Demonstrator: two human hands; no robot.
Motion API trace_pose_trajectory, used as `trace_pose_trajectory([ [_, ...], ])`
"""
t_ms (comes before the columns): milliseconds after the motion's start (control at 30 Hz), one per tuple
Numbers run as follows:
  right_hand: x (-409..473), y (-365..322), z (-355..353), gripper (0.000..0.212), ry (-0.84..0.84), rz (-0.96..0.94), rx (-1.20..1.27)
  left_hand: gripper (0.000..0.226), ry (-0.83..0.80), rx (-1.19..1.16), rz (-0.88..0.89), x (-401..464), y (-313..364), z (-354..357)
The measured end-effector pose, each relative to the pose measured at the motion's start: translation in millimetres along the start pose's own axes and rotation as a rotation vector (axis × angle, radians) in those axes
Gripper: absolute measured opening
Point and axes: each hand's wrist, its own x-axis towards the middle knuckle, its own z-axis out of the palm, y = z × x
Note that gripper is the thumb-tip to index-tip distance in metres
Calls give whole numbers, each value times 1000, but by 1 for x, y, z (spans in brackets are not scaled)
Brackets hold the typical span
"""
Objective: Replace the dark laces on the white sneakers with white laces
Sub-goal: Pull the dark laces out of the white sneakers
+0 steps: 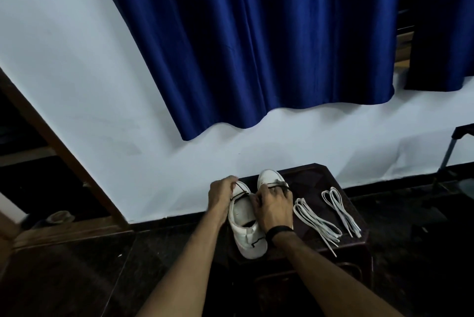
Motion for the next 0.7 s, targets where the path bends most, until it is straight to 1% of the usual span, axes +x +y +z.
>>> trace_pose_trajectory([
  [33,0,-1,0,25,7,-4,3,26,-84,127,15,-2,5,-4],
  [67,-1,-2,-1,25,15,-7,4,23,-165,200,42,-6,11,-8],
  [100,-1,-2,-3,26,20,-4,4,19,-220,179,63,-7,16,-11],
  [133,-1,-2,-4,26,22,5,0,18,-255,87,90,-6,19,-15],
  [167,-1,-2,-4,26,21,12,-9,19,-253,-94,95,-3,21,-19],
  [200,-1,-1,-5,26,24,14,-25,21,-222,-309,51,0,20,-24],
  [233,0,-1,-4,27,28,13,-40,23,-204,-443,-4,3,15,-29],
  [267,0,0,-4,28,33,9,-53,25,-207,-485,-43,7,10,-34],
  [300,0,0,-3,28,38,4,-63,29,-212,-407,-57,11,2,-38],
  [333,0,0,-3,28,47,0,-69,31,-229,-271,-50,10,-2,-42],
  [367,-1,-1,-3,28,58,-1,-66,29,-236,-201,-28,9,-3,-45],
  [400,-1,-1,-4,28,65,-2,-59,27,-236,-272,0,8,-1,-49],
  [433,-2,-2,-4,28,70,-3,-51,25,-215,-458,23,7,4,-51],
  [467,-2,-3,-5,29,75,-4,-47,26,-176,-667,27,6,11,-55],
  [500,-2,-3,-5,29,76,-4,-43,28,-114,-785,19,6,17,-58],
  [533,-2,-3,-5,29,76,-4,-42,29,-41,-841,-19,10,20,-61],
  [567,-2,-2,-4,29,72,-3,-40,28,50,-826,-73,13,19,-64],
  [600,-2,-1,-3,29,68,-3,-40,25,167,-740,-117,16,13,-66],
  [667,-2,-2,-2,31,61,0,-54,17,435,-497,-188,21,-4,-69],
  [700,-2,-2,-2,31,57,3,-56,19,527,-445,-200,19,-10,-70],
])
